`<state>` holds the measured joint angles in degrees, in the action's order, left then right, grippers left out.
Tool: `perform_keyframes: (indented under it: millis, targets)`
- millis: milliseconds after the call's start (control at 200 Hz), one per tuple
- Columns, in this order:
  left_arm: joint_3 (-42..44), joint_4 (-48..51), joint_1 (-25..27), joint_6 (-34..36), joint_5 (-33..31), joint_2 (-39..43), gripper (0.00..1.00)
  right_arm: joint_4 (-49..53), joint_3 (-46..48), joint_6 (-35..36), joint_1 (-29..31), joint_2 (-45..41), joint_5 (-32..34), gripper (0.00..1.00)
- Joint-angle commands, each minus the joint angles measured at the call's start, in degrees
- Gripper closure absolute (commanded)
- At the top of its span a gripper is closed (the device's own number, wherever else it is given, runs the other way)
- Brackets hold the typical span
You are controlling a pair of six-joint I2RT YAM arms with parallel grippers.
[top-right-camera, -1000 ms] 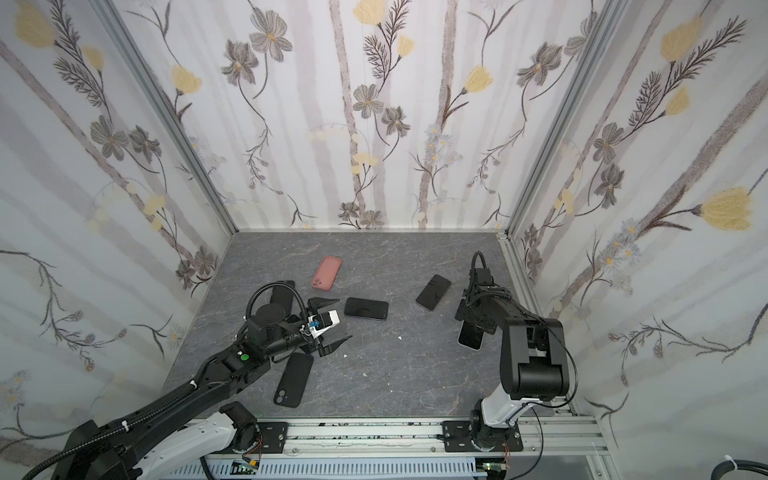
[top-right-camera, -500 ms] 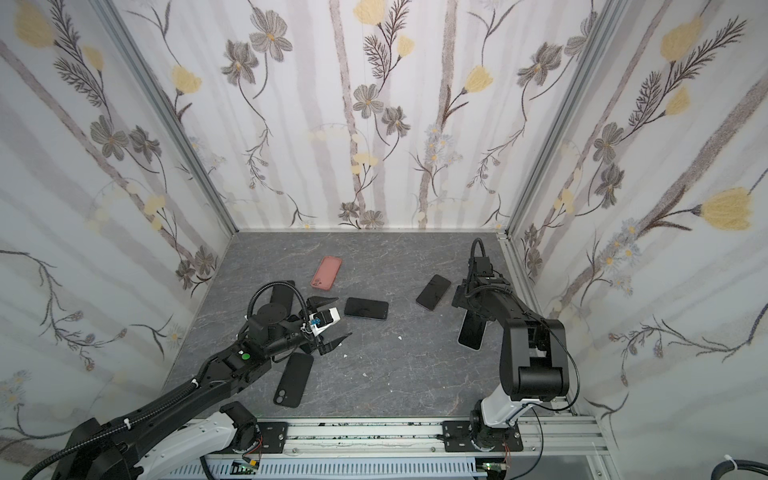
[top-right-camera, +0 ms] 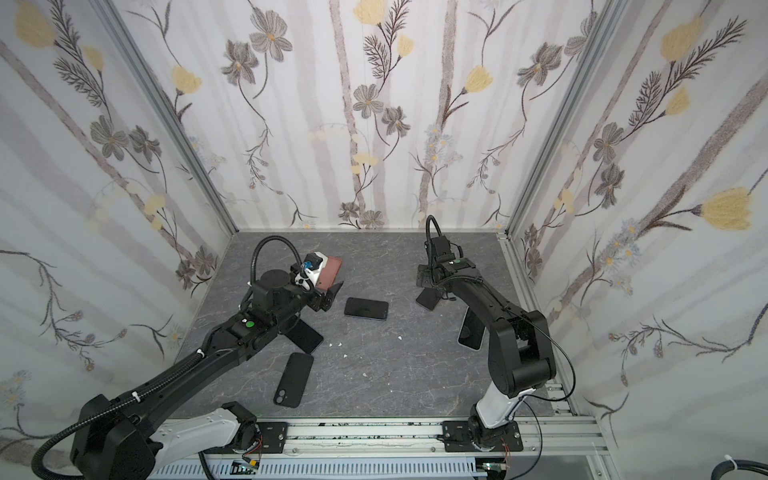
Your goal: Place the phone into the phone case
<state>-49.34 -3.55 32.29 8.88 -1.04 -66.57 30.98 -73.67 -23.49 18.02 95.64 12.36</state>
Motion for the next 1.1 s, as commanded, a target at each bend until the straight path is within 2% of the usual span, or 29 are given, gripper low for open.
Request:
perform_keyframes:
  millis: [0, 90, 195, 290, 365, 664, 809, 1094]
  targets:
    - [-3.6, 18.9, -0.1, -20.8, -7.8, -2.8, 0.13, -1.1, 0.5, 0.0, 0.2, -0.1, 1.2, 0.09]
    - [-2.4, 25.3, 0.0, -32.4, -3.4, -3.8, 0.15, -1.4, 1.0, 0.6, 0.1, -0.1, 1.0, 0.09]
    - [2.5, 27.7, 0.0, -43.5, 1.6, -3.0, 0.18, -2.0, 2.0, 1.5, 0.1, 0.0, 0.3, 0.09]
    - [8.7, 26.8, 0.7, -50.2, 4.9, -1.0, 0.19, -3.6, 4.5, 1.9, -0.3, -0.7, -0.6, 0.09]
    - [12.6, 26.5, 1.6, -53.6, 4.8, 0.6, 0.20, -4.8, 6.9, 2.0, -0.8, -1.4, -1.5, 0.09]
    - [19.2, 26.3, 3.8, -58.2, 3.7, 0.6, 0.22, -8.5, 15.0, 3.1, -3.2, -5.7, -4.5, 0.10]
    - [20.0, 24.9, 4.8, -58.2, 5.6, -1.5, 0.23, -9.9, 17.4, 3.2, -4.5, -7.2, -5.7, 0.10]
    - [21.0, 18.5, 9.8, -58.2, 9.6, -2.9, 0.23, -11.0, 19.4, 4.2, -5.6, -8.3, -7.2, 0.11]
